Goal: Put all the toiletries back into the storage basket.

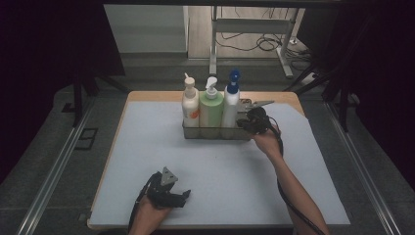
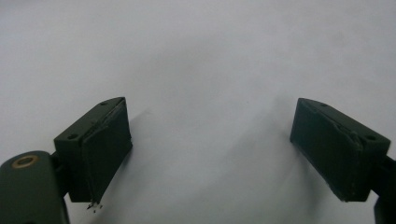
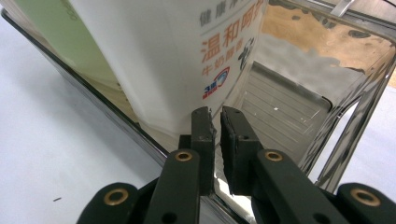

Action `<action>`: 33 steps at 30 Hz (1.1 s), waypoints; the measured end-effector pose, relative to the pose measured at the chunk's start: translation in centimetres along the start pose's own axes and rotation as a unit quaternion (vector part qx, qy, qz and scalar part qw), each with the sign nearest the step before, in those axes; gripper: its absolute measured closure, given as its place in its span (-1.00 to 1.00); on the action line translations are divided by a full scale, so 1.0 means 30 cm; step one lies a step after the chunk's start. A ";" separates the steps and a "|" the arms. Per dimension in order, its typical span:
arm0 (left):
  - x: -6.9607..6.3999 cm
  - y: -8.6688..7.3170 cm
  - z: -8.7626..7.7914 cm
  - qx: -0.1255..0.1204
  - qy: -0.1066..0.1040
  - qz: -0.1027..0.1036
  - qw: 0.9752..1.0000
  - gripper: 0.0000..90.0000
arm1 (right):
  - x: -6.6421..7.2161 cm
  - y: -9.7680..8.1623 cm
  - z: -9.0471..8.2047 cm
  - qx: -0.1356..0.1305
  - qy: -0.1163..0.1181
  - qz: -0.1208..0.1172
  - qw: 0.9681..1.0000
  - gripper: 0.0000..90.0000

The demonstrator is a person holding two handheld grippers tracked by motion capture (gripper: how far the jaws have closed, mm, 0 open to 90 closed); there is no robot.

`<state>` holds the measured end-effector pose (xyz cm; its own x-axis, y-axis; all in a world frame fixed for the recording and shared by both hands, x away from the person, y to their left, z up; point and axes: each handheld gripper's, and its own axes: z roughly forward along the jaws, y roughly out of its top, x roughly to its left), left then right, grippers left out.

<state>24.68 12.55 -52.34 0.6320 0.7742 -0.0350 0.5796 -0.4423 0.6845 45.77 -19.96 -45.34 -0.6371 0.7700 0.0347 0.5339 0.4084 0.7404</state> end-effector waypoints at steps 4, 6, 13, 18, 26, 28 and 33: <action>0.001 0.000 0.000 0.001 0.000 0.002 1.000 -0.73 | -0.001 0.000 -0.007 -0.003 -0.001 0.001 1.000 0.79; 0.001 0.000 -0.001 0.002 0.000 0.002 1.000 -0.73 | -0.002 0.000 -0.008 -0.003 -0.001 0.002 1.000 0.77; 0.000 0.000 0.000 0.001 0.000 0.001 1.000 -0.73 | -0.006 -0.005 -0.024 -0.007 -0.001 0.006 1.000 0.64; 0.000 0.000 0.000 0.001 0.000 0.001 1.000 -0.73 | -0.003 -0.003 -0.041 -0.007 -0.002 0.005 1.000 0.45; 0.000 0.000 0.000 0.000 0.000 0.000 1.000 -0.73 | -0.001 -0.008 -0.061 -0.009 0.001 0.002 1.000 0.21; 0.000 0.000 0.000 0.000 0.000 0.000 1.000 -0.73 | 0.000 -0.009 -0.063 -0.008 0.001 0.000 1.000 0.16; 0.000 0.000 0.000 0.000 0.000 0.000 1.000 -0.73 | 0.008 -0.015 -0.077 -0.007 0.001 -0.007 1.000 -0.11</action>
<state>24.68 12.54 -52.35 0.6317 0.7744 -0.0351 0.5794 -0.4416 0.6850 44.11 -21.10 -44.12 -0.6454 0.7634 0.0259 0.5175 0.4121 0.7499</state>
